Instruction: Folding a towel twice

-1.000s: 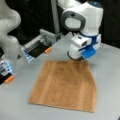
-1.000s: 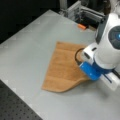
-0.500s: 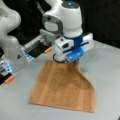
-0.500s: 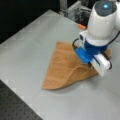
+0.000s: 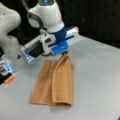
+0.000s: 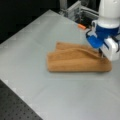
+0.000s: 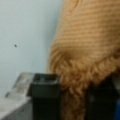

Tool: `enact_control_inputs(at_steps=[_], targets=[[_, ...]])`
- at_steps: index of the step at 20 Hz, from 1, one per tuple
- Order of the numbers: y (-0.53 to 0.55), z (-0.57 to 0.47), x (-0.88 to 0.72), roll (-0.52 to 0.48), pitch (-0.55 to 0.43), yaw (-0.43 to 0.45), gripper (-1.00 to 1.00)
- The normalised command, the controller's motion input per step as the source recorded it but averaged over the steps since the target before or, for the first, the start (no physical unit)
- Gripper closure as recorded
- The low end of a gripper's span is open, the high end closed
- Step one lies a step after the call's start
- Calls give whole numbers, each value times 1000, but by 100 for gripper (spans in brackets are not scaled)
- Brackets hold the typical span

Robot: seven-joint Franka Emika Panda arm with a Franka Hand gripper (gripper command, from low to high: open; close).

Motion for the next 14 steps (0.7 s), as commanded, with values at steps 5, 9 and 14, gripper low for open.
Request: enact_control_inputs(at_steps=[5, 9, 14], targets=[[-174, -33, -505, 38, 159, -161, 100], [-310, -104, -425, 18, 109, -84, 100], [-316, -300, -328, 86, -63, 29, 100]])
